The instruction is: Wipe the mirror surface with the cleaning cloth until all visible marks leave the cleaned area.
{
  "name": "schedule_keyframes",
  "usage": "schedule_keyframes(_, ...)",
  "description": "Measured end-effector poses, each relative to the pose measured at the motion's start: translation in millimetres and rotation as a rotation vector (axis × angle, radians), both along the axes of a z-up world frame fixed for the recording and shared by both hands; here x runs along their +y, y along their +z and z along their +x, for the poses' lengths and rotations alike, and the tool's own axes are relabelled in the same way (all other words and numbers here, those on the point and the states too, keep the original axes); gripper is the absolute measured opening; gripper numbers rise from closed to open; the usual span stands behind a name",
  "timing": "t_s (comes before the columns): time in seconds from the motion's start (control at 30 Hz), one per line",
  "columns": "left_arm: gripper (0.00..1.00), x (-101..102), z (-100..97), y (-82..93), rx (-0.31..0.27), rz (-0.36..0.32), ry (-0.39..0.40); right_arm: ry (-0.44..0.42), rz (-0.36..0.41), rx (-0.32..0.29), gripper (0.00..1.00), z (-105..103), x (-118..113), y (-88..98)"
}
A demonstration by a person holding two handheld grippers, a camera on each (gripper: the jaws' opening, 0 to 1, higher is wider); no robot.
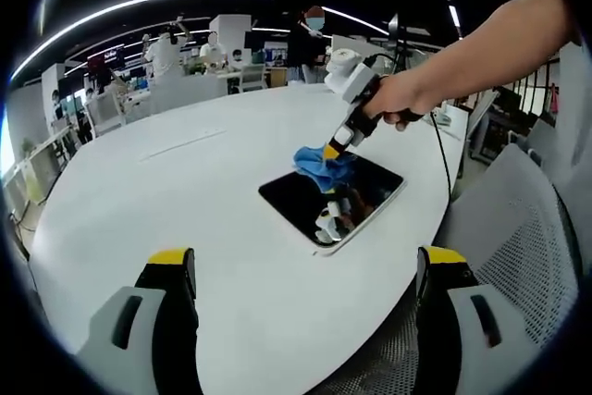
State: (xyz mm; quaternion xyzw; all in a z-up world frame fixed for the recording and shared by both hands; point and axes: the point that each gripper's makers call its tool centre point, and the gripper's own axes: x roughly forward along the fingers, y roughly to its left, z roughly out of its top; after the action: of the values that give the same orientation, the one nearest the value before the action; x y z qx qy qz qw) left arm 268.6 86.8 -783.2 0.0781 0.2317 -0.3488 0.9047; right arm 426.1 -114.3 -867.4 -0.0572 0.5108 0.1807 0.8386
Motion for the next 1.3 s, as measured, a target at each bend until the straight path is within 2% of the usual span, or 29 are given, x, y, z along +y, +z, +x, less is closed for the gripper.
schedule_keyframes(0.9, 0.99, 1, 1.7, -3.3, 0.003, 0.015, -0.001, -0.058, -0.022, 0.004, 0.0, -4, -25, -0.4)
schedule_keyframes(1.3, 0.99, 1, -1.0, -3.3, 0.012, 0.009, 0.001, -0.06, -0.017, 0.008, 0.0, -36, -25, -0.5)
